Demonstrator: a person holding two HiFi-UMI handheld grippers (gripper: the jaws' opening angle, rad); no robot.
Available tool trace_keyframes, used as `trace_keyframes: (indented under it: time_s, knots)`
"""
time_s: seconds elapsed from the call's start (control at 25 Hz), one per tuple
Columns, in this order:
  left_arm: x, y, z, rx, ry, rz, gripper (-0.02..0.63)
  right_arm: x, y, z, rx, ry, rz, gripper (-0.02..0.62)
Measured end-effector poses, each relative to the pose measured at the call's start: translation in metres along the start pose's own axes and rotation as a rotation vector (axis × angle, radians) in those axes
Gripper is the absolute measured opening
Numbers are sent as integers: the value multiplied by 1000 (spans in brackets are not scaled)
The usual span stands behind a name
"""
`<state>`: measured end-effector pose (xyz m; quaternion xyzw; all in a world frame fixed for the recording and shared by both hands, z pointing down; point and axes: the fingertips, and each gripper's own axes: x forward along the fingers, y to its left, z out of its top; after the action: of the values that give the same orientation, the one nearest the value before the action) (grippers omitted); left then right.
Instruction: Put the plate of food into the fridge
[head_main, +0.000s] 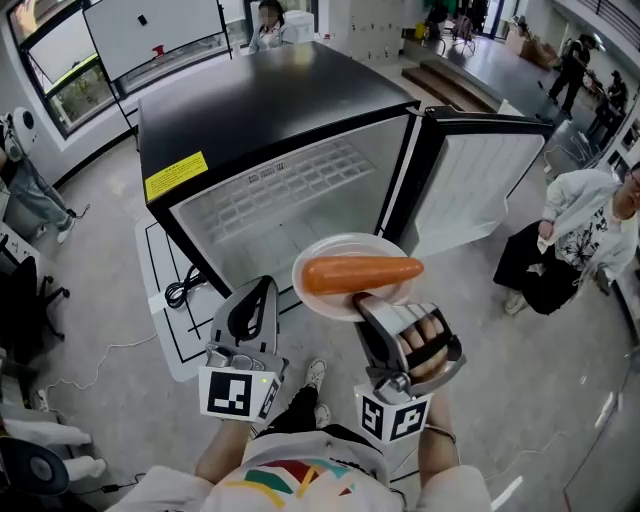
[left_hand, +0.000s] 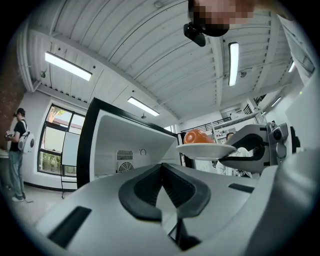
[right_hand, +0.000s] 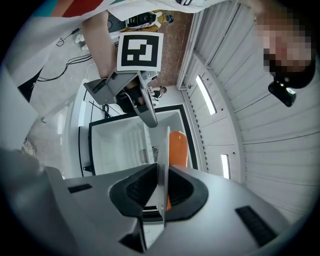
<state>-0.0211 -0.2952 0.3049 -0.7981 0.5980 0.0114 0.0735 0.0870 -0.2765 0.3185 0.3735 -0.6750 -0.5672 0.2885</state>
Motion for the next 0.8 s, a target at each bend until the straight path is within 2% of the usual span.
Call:
trace_keyframes:
  time_s: [0.4,0.8]
  knots:
    - [49,21,-8,-32,7,0,6,75,-13,-23,-33,-29,17,38]
    - [71,36,-39,-77,47,19,6,145,3,-21,-95,-130,109,41]
